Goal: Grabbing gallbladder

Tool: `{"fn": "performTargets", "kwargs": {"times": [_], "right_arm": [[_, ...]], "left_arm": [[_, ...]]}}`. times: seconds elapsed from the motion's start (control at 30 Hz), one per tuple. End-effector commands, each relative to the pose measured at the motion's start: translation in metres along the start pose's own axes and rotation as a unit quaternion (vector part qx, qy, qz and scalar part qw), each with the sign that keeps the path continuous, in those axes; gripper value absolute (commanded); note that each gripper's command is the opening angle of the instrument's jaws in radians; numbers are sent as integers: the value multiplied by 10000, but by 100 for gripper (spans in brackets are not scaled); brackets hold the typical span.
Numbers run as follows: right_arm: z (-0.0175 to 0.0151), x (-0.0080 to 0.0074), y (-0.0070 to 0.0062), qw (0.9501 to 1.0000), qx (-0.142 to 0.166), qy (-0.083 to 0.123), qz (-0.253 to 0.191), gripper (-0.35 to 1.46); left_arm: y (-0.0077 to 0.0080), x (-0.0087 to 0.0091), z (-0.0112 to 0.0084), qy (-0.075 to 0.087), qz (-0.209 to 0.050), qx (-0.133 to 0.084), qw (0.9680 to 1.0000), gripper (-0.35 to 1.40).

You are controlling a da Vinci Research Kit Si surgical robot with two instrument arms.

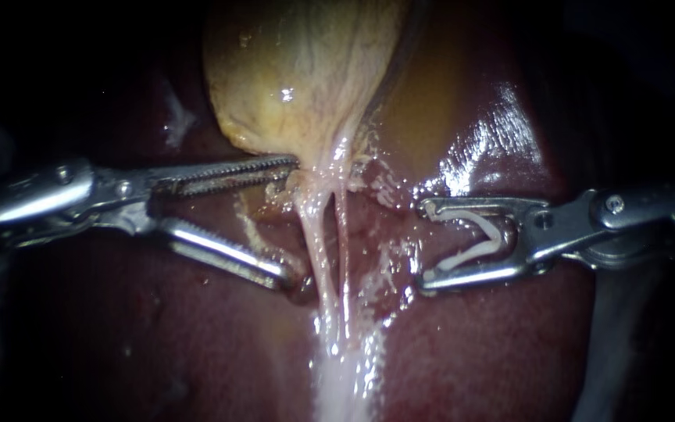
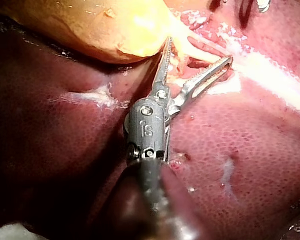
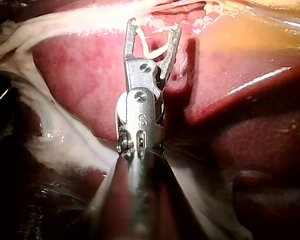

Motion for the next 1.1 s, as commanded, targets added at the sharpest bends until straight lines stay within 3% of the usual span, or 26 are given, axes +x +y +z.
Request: {"fn": "performTargets", "kwargs": {"times": [0.03,0.43,0.6,0.8,1.1], "right_arm": [[0,0,0,10000,-1,1,29,50],[1,1,0,10000,-3,1,31,50],[1,1,0,10000,-5,1,31,50],[1,1,-1,10000,-3,1,31,50],[1,1,-1,10000,-2,1,31,50]], "left_arm": [[-1,0,1,-30,-26,15,10000,49],[-16,-3,3,-119,-469,133,9987,2],[-24,-6,2,-161,-527,148,9984,10],[-35,-11,-2,-240,-524,258,9980,7],[-19,-8,-6,-209,-559,387,9975,12]]}}
